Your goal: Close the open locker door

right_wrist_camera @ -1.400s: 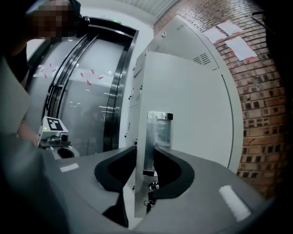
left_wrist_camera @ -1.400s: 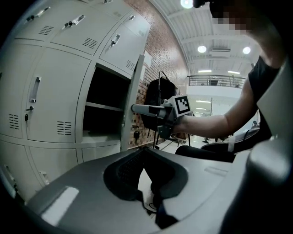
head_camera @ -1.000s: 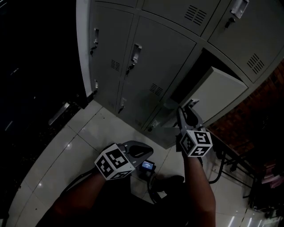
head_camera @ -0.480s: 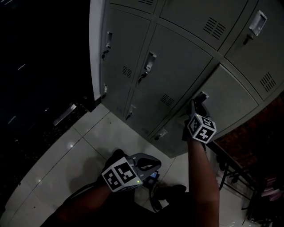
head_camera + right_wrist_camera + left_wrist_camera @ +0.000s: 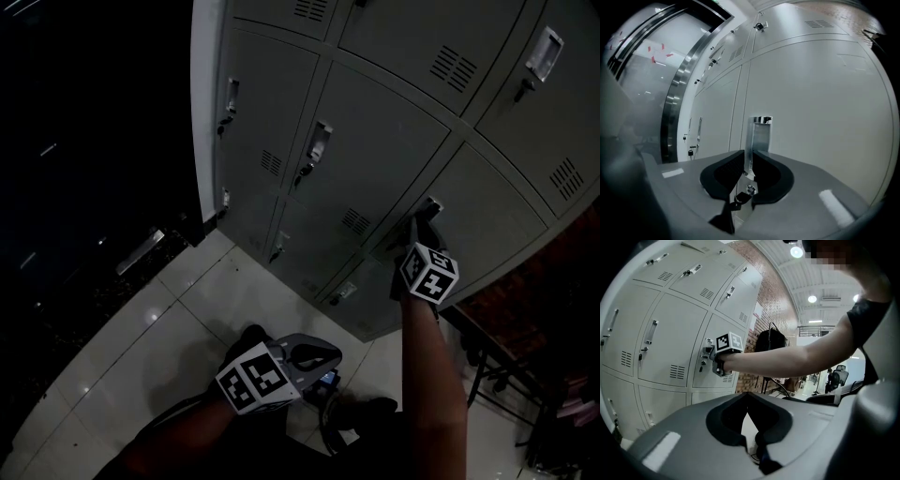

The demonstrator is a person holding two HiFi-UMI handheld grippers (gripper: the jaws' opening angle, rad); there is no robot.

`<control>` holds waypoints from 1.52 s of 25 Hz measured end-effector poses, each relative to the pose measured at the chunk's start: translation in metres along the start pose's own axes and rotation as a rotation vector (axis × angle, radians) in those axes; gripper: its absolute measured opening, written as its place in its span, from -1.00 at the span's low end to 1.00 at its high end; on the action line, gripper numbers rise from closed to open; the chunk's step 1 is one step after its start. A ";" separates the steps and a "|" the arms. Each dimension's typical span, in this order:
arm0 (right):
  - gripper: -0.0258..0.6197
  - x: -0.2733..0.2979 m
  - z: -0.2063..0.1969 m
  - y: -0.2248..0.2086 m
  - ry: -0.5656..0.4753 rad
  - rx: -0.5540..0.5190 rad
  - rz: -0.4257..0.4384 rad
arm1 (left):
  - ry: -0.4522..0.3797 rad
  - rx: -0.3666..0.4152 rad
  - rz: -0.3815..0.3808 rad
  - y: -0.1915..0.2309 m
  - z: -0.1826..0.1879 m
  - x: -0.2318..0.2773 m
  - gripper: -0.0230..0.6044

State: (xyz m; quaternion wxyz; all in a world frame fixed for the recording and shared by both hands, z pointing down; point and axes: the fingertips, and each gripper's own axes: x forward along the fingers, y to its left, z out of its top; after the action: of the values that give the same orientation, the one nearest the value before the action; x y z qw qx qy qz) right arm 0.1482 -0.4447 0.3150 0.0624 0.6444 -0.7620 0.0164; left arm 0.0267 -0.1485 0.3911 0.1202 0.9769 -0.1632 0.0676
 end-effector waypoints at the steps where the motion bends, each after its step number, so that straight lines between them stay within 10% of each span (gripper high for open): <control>1: -0.74 -0.004 0.001 0.002 -0.005 0.007 0.014 | 0.001 0.002 0.001 0.001 0.000 0.000 -0.89; 17: -0.87 -0.184 -0.006 0.033 -0.024 -0.024 0.286 | 0.017 0.003 -0.001 0.003 -0.007 -0.001 -0.89; 38: -0.92 -0.336 -0.101 0.011 0.076 0.122 0.373 | 0.043 0.062 -0.059 -0.022 0.002 0.019 -0.89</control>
State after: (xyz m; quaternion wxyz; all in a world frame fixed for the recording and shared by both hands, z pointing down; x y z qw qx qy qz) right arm 0.1995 -0.1035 0.3764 0.0476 0.4934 -0.8629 0.0983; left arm 0.0517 -0.1349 0.3876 0.0951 0.9829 -0.1297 0.0901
